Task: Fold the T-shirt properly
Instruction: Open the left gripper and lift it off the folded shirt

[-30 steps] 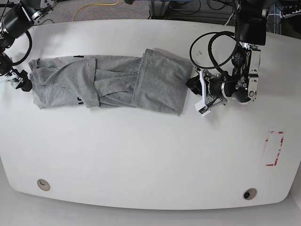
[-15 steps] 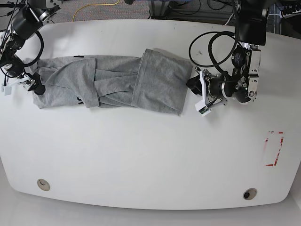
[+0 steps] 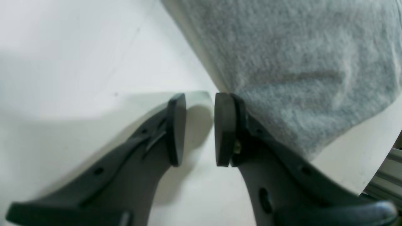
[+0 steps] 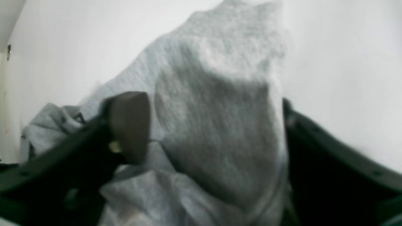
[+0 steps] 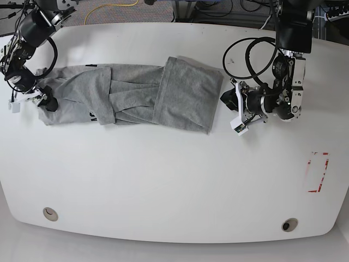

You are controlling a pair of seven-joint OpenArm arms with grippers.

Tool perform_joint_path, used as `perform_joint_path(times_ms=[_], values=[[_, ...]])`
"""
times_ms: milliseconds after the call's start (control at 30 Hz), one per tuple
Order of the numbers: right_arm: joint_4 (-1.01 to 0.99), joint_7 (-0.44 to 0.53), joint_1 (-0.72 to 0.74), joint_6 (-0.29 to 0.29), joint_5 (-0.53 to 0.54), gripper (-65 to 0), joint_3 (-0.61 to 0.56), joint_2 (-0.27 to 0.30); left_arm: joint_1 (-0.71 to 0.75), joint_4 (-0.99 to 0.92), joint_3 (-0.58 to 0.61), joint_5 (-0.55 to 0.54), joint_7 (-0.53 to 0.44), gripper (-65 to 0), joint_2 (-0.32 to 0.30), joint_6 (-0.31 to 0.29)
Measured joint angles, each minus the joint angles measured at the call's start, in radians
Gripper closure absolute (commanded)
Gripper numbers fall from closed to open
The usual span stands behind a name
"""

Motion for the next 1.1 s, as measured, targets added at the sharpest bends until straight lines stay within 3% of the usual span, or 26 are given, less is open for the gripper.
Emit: perform_joint_path(times_ms=[67, 233, 367, 700, 1100], values=[[0.0, -0.008, 0.0, 0.0, -0.001, -22.0, -0.001, -0.001, 0.0, 0.0, 0.0, 0.0, 0.001, -13.9, 0.0, 0.0], [0.008, -0.02, -0.011, 0.0, -0.005, -6.8, -0.01, -0.008, 0.0, 0.002, 0.0, 0.0, 0.0, -13.9, 0.0, 0.0], [0.087, -0.048, -0.025, -0.009, -0.036, -0.2, -0.062, -0.015, -0.003, 0.003, 0.0, 0.002, 0.003, -13.9, 0.001, 0.0], [0.274, -0.106, -0.061, -0.011, -0.061, 0.0, -0.092, -0.038, -0.049, 0.069, -0.006, 0.077, 0.127, -14.0, 0.022, 0.017], [0.385, -0.106, -0.092, -0.011, -0.053, 0.0, -0.102, -0.054, -0.06, 0.24, -0.002, 0.053, 0.165, -14.3, 0.112, 0.011]])
